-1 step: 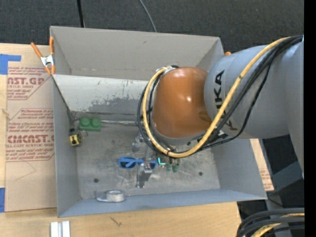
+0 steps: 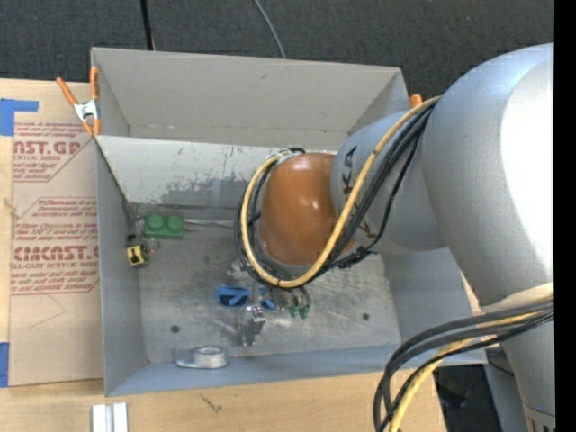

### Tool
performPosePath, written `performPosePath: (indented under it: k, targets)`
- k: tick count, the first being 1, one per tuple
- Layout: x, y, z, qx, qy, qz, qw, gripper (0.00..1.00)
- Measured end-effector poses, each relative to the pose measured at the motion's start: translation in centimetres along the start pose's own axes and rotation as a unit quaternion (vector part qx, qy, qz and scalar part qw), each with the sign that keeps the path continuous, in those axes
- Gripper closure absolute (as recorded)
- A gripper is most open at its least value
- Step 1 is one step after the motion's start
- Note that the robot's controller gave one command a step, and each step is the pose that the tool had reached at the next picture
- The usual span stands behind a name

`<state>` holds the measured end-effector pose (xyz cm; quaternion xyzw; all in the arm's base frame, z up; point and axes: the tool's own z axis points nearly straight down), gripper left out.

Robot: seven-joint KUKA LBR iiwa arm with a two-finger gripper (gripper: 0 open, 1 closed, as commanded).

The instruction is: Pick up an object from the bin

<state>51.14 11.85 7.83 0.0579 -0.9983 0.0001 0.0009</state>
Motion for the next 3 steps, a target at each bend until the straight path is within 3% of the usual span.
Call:
performPosePath:
  k: [1, 2, 3]
  targets:
    - [-0.1, 0.1, -0.4, -0.001, -0.0012, 0.0, 1.0, 1.0]
    - [0.0, -2.8, -12.0, 0.0, -0.0054, 0.009, 0.9999, 1.0]
    - [-0.8, -8.5, -19.2, 0.001, -0.0047, -0.129, 0.9917, 1.0]
